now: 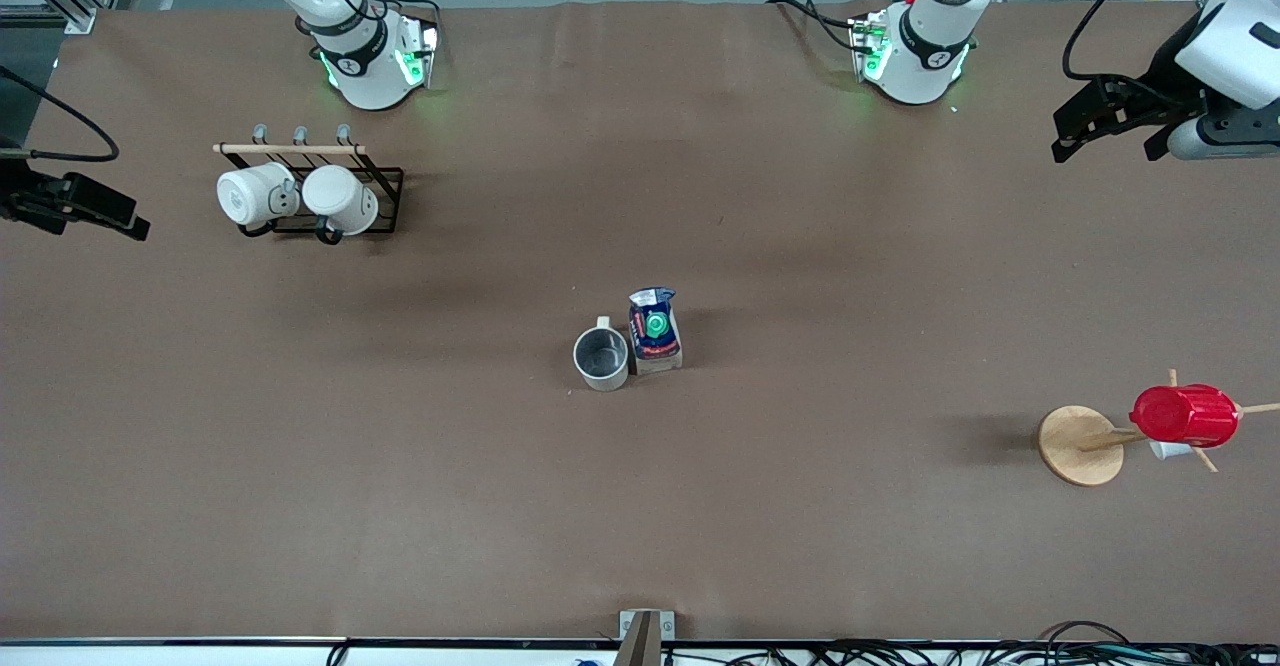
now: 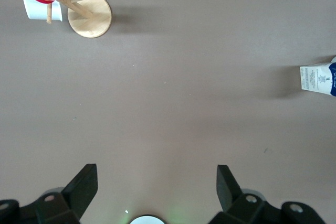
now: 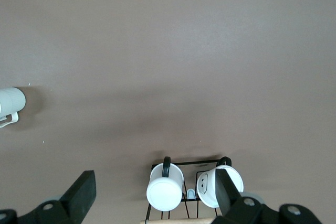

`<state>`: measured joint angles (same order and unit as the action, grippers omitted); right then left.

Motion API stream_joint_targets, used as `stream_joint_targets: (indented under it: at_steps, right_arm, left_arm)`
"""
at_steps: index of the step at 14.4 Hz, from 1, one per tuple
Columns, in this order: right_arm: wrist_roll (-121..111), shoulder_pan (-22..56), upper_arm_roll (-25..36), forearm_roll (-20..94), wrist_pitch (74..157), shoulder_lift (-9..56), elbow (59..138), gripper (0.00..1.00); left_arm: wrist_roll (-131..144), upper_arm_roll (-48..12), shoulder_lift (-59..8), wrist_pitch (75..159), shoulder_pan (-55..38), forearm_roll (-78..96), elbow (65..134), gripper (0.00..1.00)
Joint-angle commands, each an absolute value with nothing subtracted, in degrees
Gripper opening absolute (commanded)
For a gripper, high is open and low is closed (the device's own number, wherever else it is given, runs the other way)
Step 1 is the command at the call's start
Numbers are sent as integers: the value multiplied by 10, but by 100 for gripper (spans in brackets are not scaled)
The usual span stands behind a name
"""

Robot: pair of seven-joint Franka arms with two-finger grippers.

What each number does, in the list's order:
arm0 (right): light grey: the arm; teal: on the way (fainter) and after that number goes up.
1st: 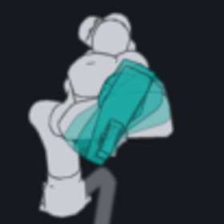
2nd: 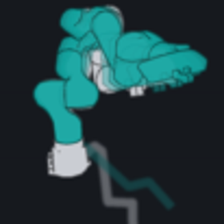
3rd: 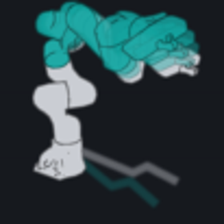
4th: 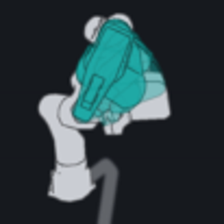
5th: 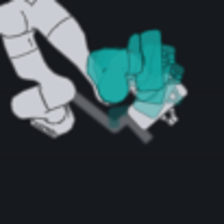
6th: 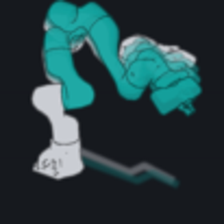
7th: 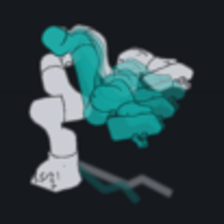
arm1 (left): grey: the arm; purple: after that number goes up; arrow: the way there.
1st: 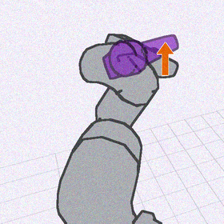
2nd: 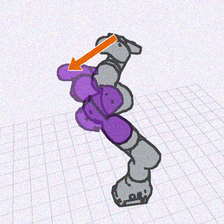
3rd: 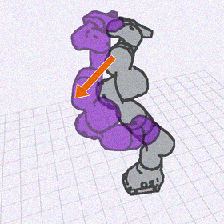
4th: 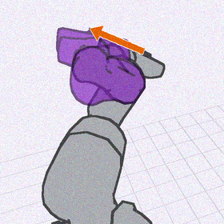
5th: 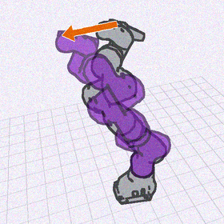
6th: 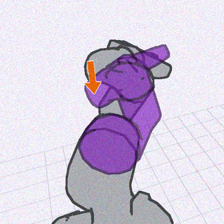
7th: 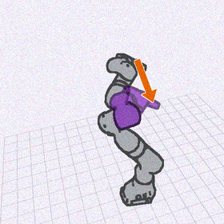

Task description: Place cup and milk on table

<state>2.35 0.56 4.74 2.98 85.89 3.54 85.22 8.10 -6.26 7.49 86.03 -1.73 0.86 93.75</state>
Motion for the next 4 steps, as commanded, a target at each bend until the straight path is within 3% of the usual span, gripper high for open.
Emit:
stream_joint_targets:
  at_steps: [1,4]
  right_arm:
    - [18,4,44,25,859,18,868,100]
    - [18,4,44,25,859,18,868,100]
  left_arm:
    - [74,-71,86,855,-23,-18,947,100]
    - [73,-71,87,852,-23,-25,947,100]
